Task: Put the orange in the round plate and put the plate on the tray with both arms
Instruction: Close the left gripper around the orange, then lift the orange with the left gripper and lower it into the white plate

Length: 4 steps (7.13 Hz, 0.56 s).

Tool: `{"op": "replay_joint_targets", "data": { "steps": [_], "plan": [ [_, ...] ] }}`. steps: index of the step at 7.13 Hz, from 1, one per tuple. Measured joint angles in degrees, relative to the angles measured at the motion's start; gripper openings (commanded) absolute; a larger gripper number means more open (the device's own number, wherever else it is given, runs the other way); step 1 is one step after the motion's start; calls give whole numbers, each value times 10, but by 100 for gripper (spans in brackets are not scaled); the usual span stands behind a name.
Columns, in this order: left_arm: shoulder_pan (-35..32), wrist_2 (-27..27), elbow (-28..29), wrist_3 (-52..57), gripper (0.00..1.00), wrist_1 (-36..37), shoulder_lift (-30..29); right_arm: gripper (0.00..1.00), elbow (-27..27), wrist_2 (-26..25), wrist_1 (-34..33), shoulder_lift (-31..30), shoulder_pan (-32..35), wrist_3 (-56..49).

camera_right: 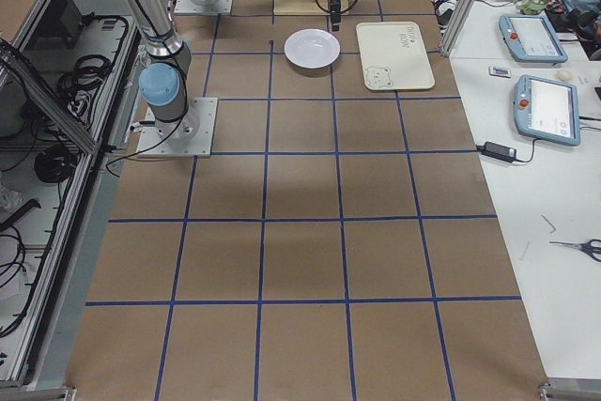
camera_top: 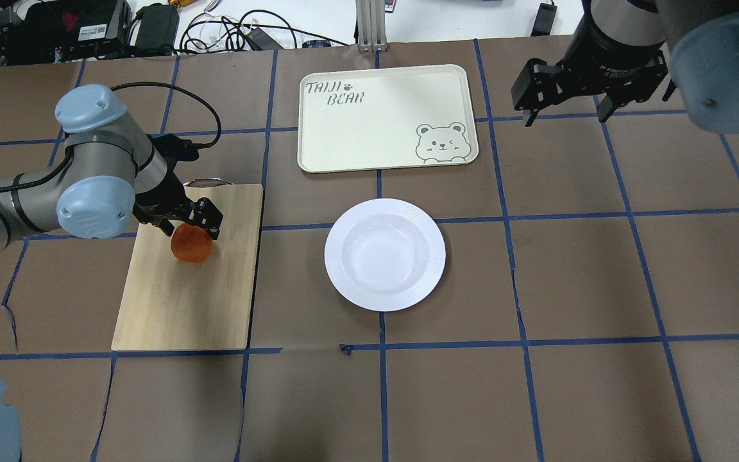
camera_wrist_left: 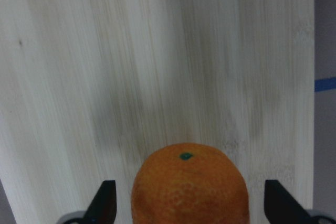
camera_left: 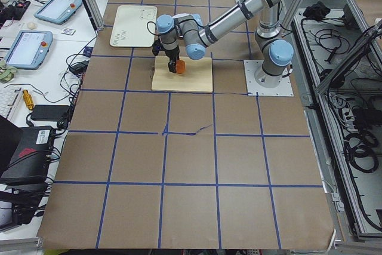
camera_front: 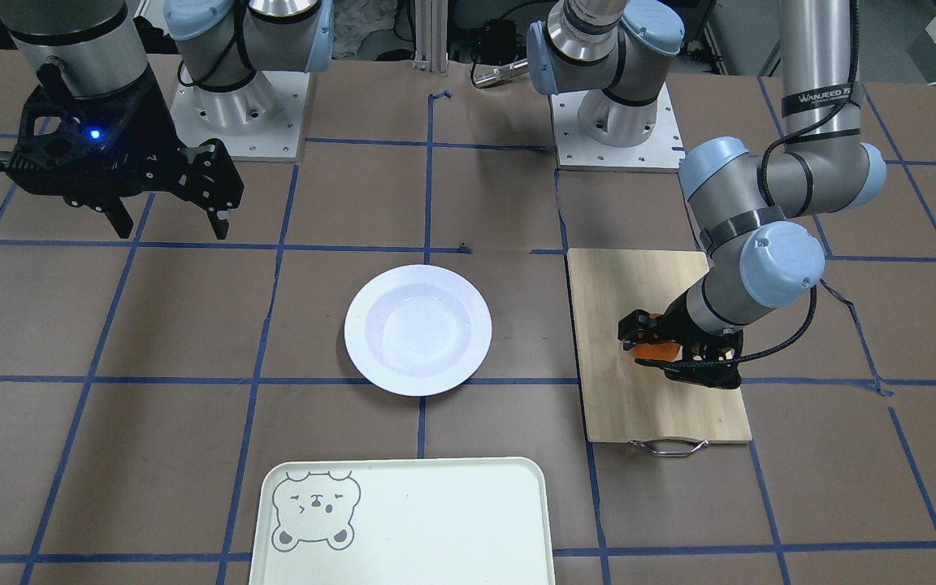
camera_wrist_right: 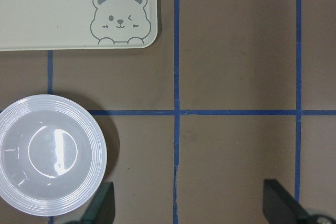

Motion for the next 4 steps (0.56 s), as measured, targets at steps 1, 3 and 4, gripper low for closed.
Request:
{"op": "replay_joint_targets", "data": {
  "steps": [1,3,4],
  "plan": [
    [0,0,0,-1,0,4,-7,100,0,0,0,0,0,0],
    [-2,-1,11,-4,0,7,-3,100,0,0,1,0,0,0],
    [-10,-2,36,-16,0,-2,3,100,0,-1,1,1,-1,0]
  ]
}}
